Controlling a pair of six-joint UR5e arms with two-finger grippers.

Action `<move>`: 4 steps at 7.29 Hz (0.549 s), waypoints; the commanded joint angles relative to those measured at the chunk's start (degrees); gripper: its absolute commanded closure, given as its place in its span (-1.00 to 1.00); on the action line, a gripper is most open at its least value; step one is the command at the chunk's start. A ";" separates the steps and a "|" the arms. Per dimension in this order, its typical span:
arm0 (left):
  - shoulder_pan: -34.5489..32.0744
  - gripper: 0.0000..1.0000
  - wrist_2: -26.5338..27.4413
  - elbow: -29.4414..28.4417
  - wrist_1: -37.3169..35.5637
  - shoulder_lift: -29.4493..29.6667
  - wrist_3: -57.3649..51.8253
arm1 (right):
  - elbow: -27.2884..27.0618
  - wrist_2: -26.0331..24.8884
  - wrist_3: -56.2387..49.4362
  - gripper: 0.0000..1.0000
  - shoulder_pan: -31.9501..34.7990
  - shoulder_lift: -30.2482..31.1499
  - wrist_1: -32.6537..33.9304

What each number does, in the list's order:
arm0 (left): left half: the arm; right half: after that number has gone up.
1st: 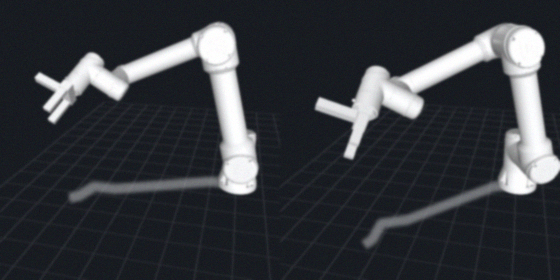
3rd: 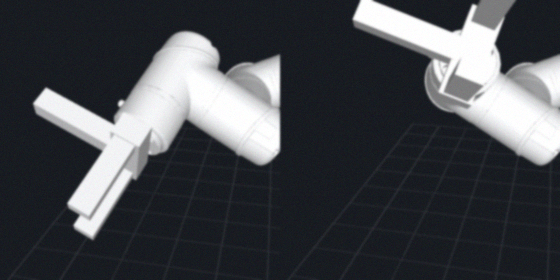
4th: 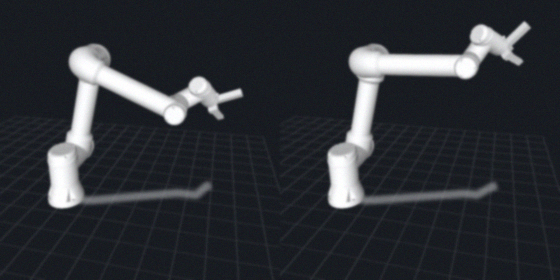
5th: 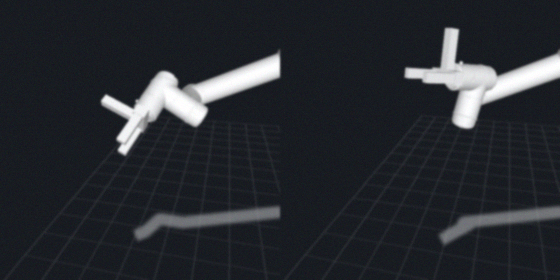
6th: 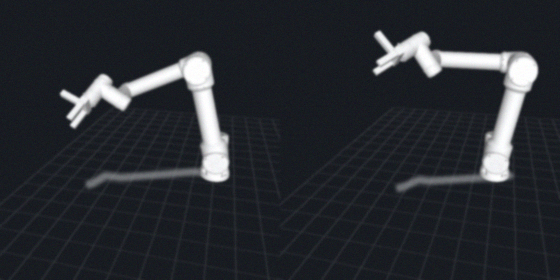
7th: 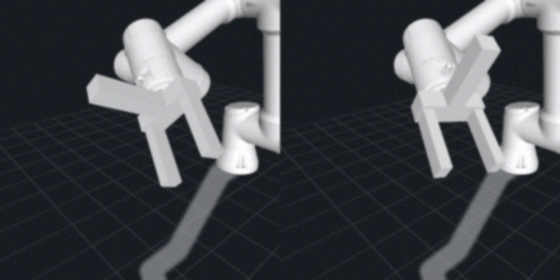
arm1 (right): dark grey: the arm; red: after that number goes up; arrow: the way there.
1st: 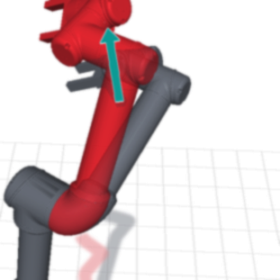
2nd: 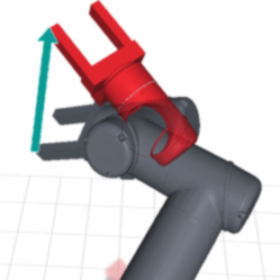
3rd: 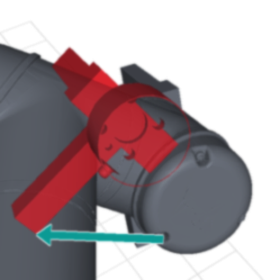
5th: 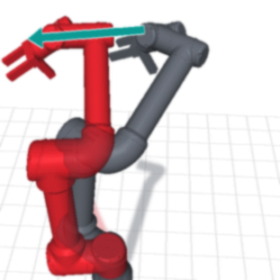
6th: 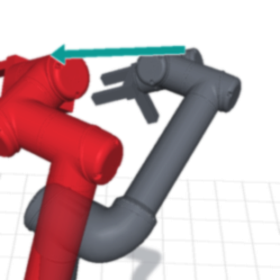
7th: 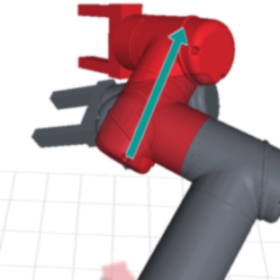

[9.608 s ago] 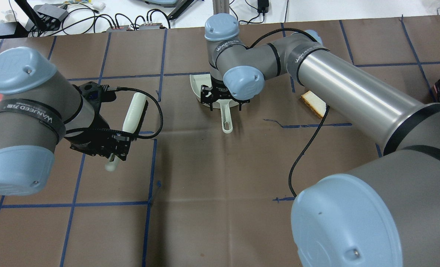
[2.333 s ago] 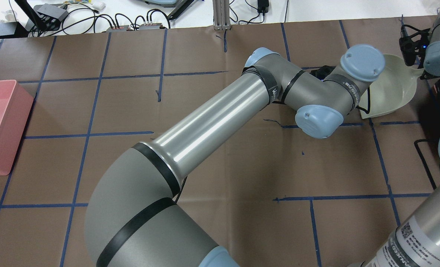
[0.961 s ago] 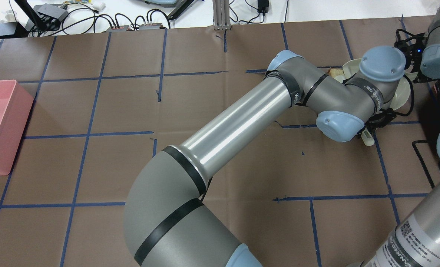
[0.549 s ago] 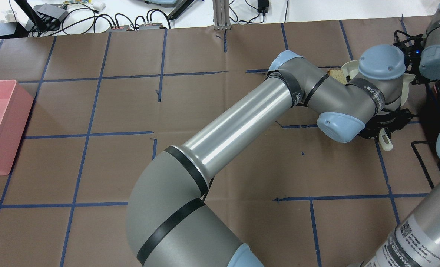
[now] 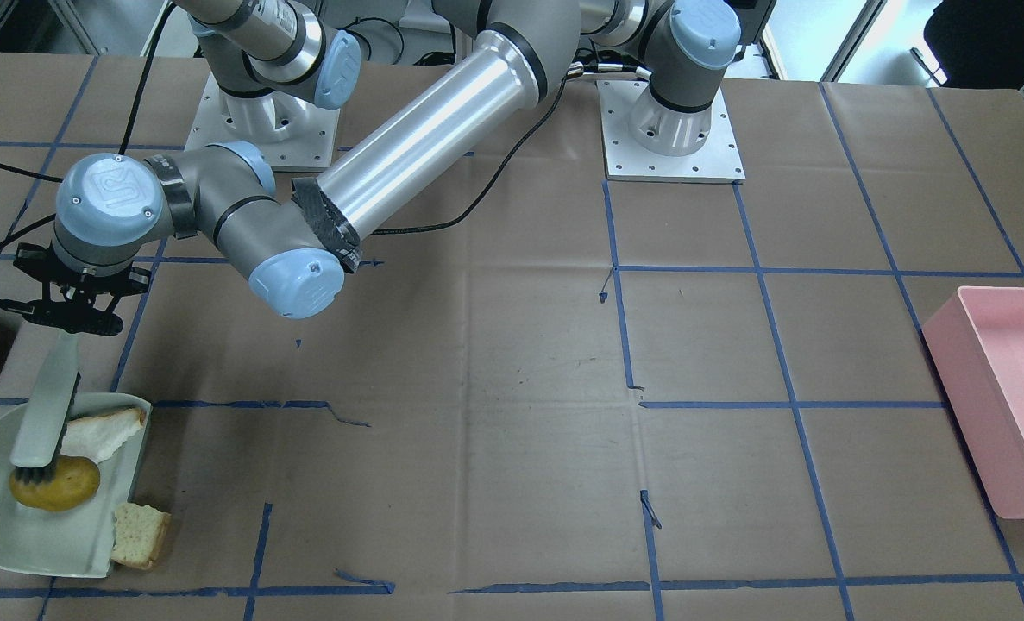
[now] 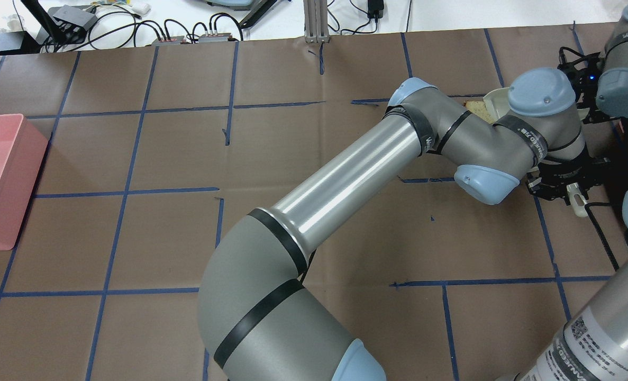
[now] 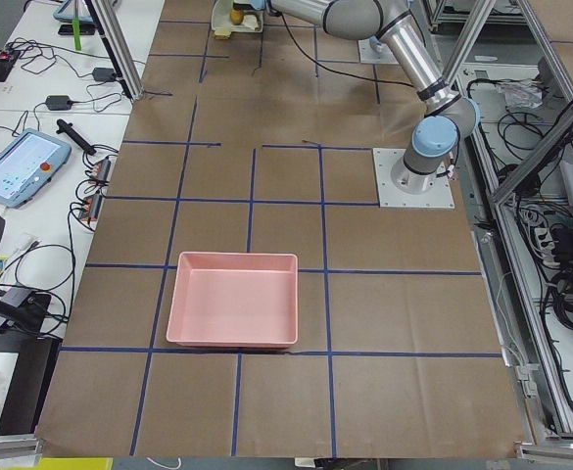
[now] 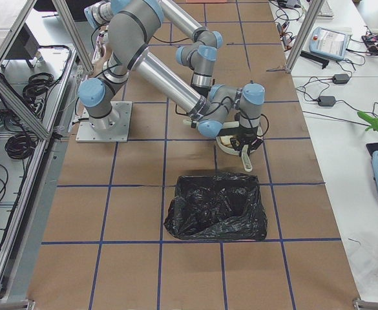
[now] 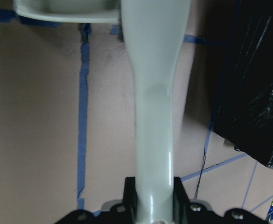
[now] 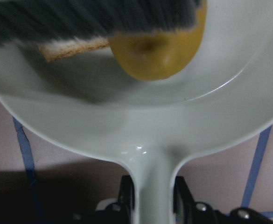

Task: Sweep and dump trash in nearest bin
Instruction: 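Sweep the bread and potato into the dustpan with the brush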

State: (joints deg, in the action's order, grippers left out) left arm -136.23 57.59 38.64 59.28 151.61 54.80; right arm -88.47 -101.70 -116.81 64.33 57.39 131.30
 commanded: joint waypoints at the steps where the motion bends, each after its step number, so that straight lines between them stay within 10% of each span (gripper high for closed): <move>1: 0.26 1.00 0.59 0.46 0.83 -0.69 1.97 | 0.05 0.01 0.00 0.99 0.00 0.01 0.00; 4: 0.35 1.00 14.37 6.77 4.26 -6.30 1.80 | 0.05 1.77 0.17 0.99 0.00 -0.08 -0.78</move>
State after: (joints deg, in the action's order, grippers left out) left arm -135.92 66.55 42.53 62.43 147.87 56.60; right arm -88.42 -100.32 -116.69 64.34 57.35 130.89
